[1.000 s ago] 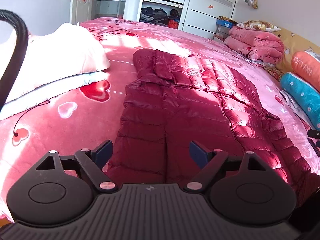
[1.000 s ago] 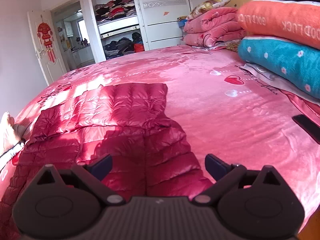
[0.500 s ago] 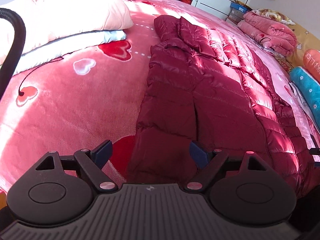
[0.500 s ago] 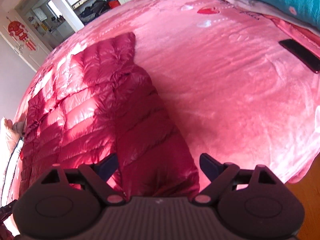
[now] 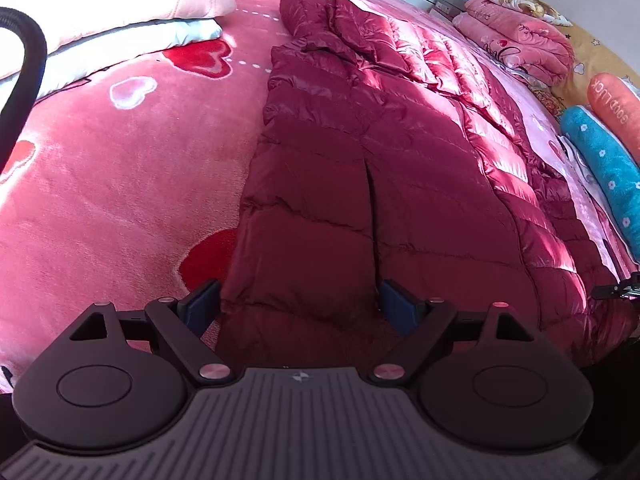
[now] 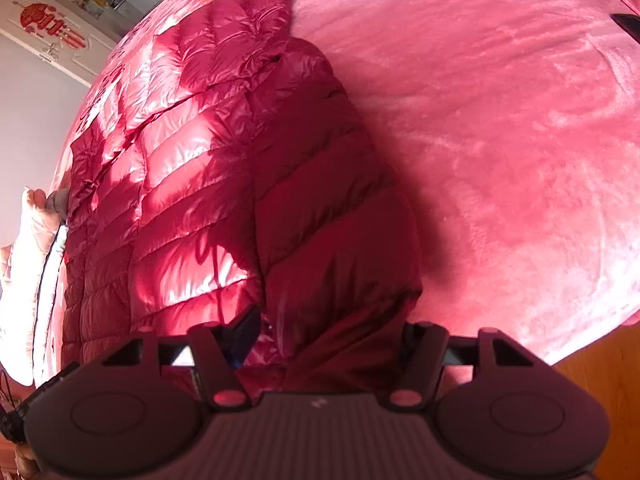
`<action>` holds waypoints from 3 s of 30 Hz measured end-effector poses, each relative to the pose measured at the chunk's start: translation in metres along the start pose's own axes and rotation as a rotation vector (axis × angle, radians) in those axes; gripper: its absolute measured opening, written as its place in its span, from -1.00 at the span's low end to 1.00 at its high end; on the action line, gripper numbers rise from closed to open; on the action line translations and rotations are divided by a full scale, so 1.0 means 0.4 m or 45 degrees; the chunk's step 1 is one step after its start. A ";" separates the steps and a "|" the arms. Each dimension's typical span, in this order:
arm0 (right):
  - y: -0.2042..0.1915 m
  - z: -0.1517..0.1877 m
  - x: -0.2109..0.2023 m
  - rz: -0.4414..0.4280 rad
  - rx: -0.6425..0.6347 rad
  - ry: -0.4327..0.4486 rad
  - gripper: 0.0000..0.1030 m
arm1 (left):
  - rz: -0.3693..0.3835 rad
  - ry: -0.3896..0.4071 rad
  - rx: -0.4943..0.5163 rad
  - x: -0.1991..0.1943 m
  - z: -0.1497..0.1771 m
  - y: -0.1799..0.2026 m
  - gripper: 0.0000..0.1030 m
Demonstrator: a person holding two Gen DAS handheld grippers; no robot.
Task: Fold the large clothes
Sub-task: 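Grasp the jacket hem with the right gripper while the left gripper grasps it too, then lift the hem with both grippers and fold it toward the collar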
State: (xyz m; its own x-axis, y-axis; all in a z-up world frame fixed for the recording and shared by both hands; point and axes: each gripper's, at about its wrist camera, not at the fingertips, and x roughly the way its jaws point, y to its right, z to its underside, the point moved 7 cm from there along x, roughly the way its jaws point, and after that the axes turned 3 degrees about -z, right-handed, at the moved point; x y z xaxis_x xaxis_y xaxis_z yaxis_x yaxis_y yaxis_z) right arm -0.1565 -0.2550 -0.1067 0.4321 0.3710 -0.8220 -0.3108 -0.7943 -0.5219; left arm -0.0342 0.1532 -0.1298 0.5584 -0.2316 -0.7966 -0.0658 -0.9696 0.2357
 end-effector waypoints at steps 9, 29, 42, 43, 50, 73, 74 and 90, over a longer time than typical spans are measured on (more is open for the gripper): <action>-0.027 0.017 0.023 -0.016 -0.081 -0.084 -0.40 | 0.068 -0.028 0.093 -0.001 0.032 0.060 0.55; -0.085 0.038 -0.130 -0.653 0.186 0.267 -0.89 | 0.385 0.324 -0.053 -0.198 -0.071 0.118 -0.84; -0.226 0.127 -0.348 -1.104 0.099 0.352 -0.90 | 0.597 0.640 -0.183 -0.459 -0.104 0.077 -0.86; -0.235 0.134 -0.370 -1.161 0.093 0.355 -0.90 | 0.606 0.654 -0.196 -0.474 -0.105 0.072 -0.86; -0.244 0.095 -0.402 -1.266 0.148 0.405 -0.87 | 0.600 0.623 -0.425 -0.408 -0.137 0.028 -0.84; -0.081 -0.323 -0.044 -0.912 0.691 0.553 -0.86 | 0.297 0.446 -0.672 0.024 -0.429 0.036 -0.78; -0.078 -0.333 -0.024 -0.903 0.708 0.547 -0.86 | 0.282 0.438 -0.672 0.035 -0.434 0.043 -0.78; -0.030 -0.399 0.088 -0.806 0.763 0.591 -0.10 | 0.176 0.460 -0.566 0.030 -0.447 0.024 0.15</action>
State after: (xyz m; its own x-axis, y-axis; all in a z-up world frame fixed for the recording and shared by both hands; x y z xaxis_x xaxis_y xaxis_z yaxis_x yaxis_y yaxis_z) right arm -0.0027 -0.3093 -0.0929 0.9161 0.3161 -0.2467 -0.2292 -0.0919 -0.9690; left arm 0.1196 0.1550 -0.0377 0.8209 -0.2358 -0.5201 0.1517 -0.7880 0.5967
